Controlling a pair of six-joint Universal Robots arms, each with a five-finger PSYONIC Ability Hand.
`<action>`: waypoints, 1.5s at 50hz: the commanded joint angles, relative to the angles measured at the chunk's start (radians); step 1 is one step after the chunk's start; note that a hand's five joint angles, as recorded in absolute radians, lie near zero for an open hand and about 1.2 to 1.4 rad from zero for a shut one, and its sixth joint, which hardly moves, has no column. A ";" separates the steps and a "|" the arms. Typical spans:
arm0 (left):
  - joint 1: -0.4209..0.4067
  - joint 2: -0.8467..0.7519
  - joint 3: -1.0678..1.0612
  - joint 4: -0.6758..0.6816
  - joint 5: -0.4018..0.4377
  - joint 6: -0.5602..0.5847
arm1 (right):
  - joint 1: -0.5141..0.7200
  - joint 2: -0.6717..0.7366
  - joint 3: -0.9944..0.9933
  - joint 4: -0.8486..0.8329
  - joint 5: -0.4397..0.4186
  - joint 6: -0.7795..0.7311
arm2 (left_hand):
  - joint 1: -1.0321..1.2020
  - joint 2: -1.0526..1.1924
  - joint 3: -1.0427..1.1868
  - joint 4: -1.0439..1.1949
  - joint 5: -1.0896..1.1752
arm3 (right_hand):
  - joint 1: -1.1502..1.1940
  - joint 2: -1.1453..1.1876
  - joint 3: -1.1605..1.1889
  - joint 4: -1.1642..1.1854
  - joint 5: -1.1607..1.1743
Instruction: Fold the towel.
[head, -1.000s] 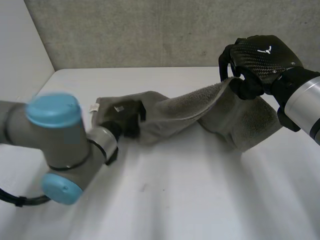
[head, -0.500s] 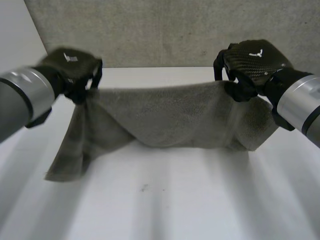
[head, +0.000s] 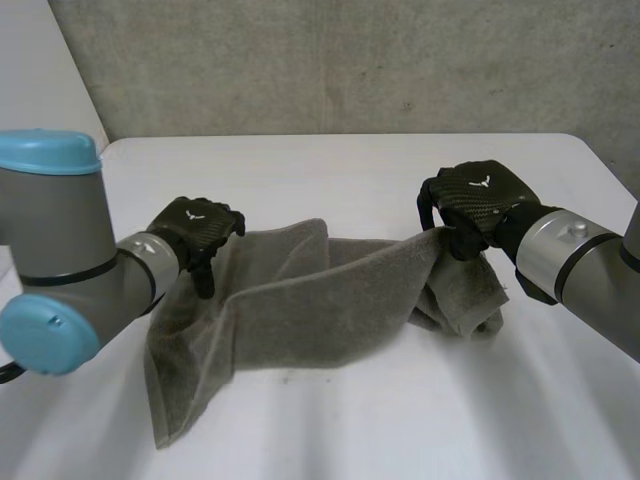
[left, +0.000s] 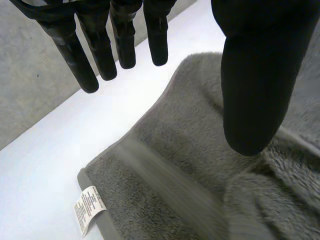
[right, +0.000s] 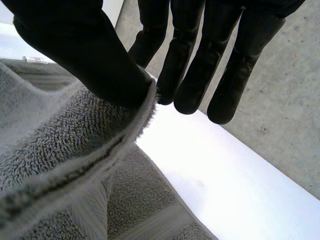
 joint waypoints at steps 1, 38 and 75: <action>-0.010 0.164 -0.152 -0.003 0.001 -0.204 | -0.001 0.013 -0.001 -0.009 0.000 0.001 | 0.020 0.022 0.021 0.023 0.022 | 0.003 0.182 0.181 0.179 0.185; -0.188 0.254 -0.499 0.023 -0.470 -0.504 | 0.009 0.030 0.014 -0.012 0.008 -0.001 | 0.293 0.295 0.294 0.296 0.295 | 0.003 0.182 0.181 0.179 0.185; -0.241 0.027 -0.418 0.102 -0.431 -0.587 | 0.011 0.053 0.026 -0.035 0.015 -0.022 | 0.460 0.462 0.461 0.463 0.462 | 0.003 0.182 0.181 0.179 0.185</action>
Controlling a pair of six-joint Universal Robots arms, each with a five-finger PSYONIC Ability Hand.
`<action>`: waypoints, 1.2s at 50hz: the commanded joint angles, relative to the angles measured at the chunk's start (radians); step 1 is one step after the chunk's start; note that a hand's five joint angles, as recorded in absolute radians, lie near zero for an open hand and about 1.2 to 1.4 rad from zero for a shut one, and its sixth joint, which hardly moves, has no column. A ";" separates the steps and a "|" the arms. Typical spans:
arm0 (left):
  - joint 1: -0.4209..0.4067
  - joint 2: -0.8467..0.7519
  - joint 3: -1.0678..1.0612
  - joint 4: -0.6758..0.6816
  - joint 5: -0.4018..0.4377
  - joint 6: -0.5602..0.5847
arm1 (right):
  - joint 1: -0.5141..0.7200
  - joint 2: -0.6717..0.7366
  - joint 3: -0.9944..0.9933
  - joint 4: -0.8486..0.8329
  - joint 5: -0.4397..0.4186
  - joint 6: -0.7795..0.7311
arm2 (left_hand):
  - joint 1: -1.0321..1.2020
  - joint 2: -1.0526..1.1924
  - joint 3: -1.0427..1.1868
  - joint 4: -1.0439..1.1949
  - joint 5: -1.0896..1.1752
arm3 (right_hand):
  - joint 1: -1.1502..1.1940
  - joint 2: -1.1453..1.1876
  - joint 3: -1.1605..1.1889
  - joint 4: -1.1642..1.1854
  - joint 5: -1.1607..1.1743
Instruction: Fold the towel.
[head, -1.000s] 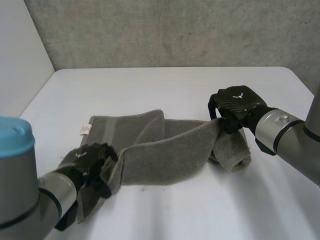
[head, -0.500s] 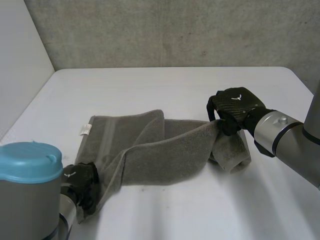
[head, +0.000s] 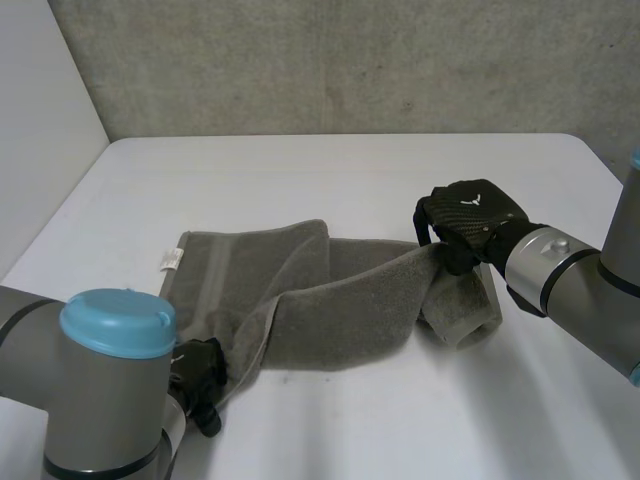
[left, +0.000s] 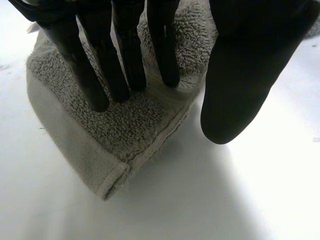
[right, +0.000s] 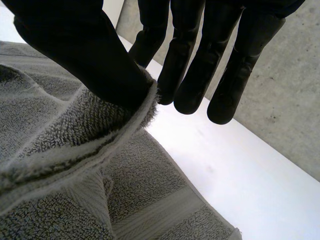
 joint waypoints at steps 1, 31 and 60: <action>0.001 -0.032 0.008 0.053 -0.005 0.001 | 0.000 0.006 0.000 -0.002 0.000 -0.001 | 0.197 0.199 0.199 0.198 0.203 | 0.003 0.182 0.181 0.179 0.184; 0.309 0.253 0.171 0.148 0.190 0.442 | -0.084 -0.086 -0.114 0.141 -0.001 -0.117 | 0.763 0.765 0.765 0.764 0.769 | 0.003 0.182 0.181 0.179 0.184; 0.364 -0.098 0.465 0.027 0.360 0.643 | -0.104 0.220 -0.246 0.272 0.079 -0.329 | 0.763 0.765 0.765 0.764 0.769 | 0.003 0.182 0.181 0.179 0.184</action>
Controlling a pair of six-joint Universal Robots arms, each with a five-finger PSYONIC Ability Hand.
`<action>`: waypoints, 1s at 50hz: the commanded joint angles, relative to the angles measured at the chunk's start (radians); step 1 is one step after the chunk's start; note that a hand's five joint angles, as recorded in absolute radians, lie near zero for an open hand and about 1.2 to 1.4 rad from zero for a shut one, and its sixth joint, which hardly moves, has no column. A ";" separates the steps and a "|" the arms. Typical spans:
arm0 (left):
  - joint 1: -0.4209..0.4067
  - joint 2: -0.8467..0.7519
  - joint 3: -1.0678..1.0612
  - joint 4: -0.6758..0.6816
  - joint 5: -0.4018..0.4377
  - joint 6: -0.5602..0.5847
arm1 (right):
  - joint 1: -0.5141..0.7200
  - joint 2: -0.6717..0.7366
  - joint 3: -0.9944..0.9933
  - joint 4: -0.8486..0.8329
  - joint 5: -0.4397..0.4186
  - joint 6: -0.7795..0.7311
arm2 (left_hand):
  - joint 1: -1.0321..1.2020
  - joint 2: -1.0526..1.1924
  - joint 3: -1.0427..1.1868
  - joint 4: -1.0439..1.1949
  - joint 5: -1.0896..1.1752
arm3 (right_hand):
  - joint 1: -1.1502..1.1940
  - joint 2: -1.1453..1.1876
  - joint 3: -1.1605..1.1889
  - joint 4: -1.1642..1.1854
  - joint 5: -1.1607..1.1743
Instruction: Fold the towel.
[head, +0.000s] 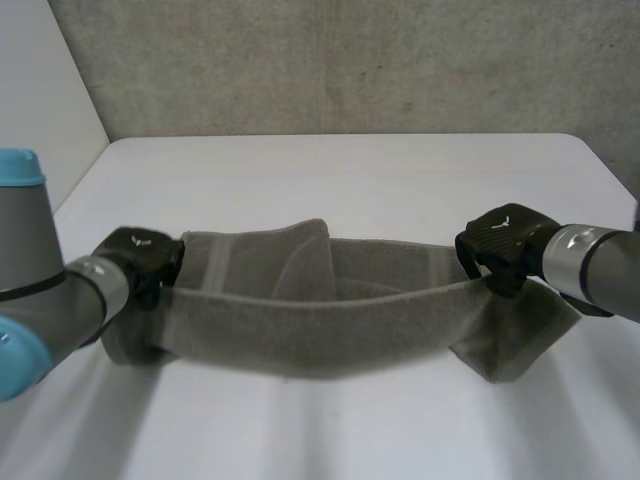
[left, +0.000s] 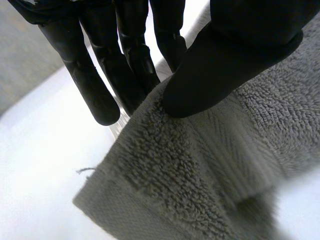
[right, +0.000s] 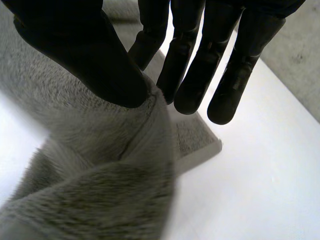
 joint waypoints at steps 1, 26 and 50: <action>0.001 -0.101 0.171 0.097 -0.002 -0.003 | 0.003 0.101 -0.061 -0.099 0.053 0.018 | 0.204 0.179 0.180 0.179 0.191 | 0.003 0.182 0.181 0.179 0.184; 0.030 -0.067 0.148 0.118 -0.002 -0.055 | -0.086 0.184 -0.061 -0.205 0.033 0.229 | 0.204 0.179 0.180 0.179 0.191 | -0.657 -0.478 -0.478 -0.481 -0.475; 0.051 -0.036 0.099 0.143 0.007 -0.048 | -0.137 0.259 -0.145 -0.149 -0.019 0.240 | 0.204 0.179 0.180 0.179 0.191 | 0.003 0.182 0.181 0.179 0.184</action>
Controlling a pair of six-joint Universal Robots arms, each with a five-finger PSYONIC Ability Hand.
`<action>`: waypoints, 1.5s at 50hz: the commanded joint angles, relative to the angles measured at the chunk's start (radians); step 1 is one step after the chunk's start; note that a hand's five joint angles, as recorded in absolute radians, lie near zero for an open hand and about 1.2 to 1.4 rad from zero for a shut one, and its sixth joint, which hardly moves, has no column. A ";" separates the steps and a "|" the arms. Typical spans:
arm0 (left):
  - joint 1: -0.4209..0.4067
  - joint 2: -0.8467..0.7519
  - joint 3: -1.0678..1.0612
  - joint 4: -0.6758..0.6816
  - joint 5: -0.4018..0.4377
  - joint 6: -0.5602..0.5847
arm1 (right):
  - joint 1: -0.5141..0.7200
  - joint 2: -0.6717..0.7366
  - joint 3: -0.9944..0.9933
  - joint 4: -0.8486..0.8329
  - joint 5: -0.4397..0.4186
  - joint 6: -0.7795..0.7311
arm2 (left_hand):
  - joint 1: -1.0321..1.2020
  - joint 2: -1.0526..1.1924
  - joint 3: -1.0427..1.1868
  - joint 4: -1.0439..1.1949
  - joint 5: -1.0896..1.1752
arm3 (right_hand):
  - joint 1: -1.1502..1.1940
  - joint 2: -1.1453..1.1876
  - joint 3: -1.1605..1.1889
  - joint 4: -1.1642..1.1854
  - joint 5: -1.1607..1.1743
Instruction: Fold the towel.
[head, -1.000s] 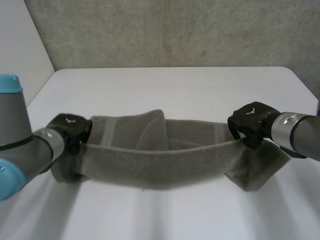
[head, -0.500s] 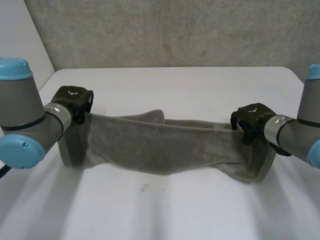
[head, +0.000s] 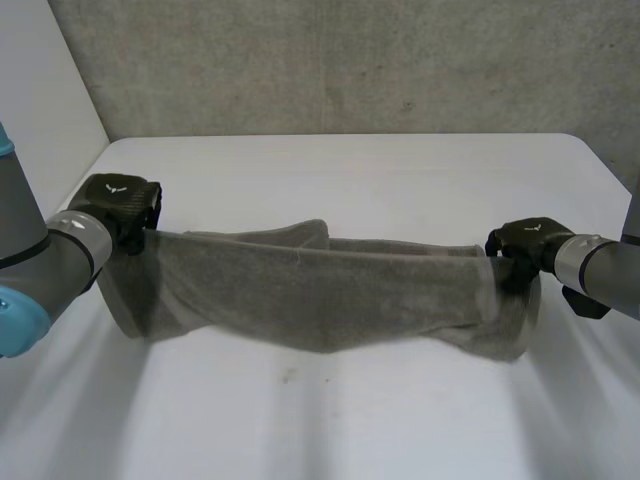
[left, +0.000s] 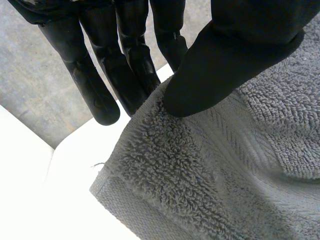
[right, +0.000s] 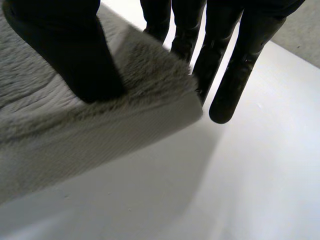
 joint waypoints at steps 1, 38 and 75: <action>-0.002 -0.064 0.042 0.037 0.002 0.006 | 0.006 0.013 -0.093 0.025 -0.026 0.019 | 0.204 0.179 0.180 0.179 0.191 | 0.281 0.416 0.419 0.432 0.443; 0.025 -0.081 0.141 0.259 0.080 -0.342 | 0.032 -0.125 -0.086 -0.355 -0.006 0.071 | 0.204 0.179 0.180 0.179 0.191 | 0.281 0.416 0.419 0.432 0.443; 0.093 0.430 -0.487 -0.302 0.174 0.193 | -0.152 -0.568 0.450 0.350 -0.003 -0.663 | 0.204 0.179 0.180 0.179 0.191 | 0.281 0.416 0.419 0.432 0.443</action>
